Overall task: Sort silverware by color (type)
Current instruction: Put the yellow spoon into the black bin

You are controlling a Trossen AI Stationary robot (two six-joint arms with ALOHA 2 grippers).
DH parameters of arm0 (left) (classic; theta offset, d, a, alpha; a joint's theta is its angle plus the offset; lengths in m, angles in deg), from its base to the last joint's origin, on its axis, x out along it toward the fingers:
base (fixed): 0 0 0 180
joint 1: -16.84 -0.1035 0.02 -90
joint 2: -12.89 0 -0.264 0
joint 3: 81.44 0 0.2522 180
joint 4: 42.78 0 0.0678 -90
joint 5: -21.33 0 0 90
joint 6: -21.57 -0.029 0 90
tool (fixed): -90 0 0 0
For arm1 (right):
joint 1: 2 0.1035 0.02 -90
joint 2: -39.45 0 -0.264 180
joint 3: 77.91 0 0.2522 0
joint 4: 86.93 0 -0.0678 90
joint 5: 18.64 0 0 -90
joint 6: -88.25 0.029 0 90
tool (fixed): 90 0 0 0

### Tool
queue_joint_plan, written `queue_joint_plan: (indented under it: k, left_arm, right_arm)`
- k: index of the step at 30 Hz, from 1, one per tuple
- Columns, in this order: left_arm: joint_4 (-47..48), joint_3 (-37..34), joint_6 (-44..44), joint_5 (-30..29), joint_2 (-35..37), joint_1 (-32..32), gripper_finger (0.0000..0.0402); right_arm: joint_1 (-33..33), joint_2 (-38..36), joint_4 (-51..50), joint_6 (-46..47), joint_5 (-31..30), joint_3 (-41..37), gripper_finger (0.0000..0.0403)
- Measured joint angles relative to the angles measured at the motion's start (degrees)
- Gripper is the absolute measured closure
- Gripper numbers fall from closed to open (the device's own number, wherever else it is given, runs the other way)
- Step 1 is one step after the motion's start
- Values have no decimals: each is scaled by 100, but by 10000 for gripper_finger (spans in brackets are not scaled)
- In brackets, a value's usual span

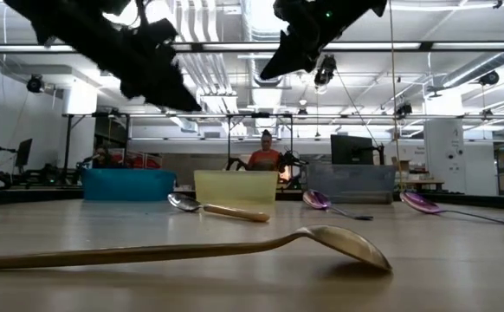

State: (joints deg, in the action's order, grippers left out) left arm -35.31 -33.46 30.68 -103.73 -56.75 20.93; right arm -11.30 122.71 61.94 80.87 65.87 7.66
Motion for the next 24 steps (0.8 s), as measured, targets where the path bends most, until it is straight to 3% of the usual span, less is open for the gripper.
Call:
queue_joint_plan:
  k: [3, 15, 24]
  left_arm:
    - [-190, -191, 156, 324, -361, 8, 225]
    - [-319, -204, 397, 440, -1784, 80, 360]
    - [-329, -272, 715, 431, -2271, 80, 400]
  right_arm:
    - [4, 30, 0, 82, 325, -90, 394]
    - [284, 914, 22, 1346, 1058, -210, 387]
    - [753, 1815, 446, 1853, 1043, -204, 309]
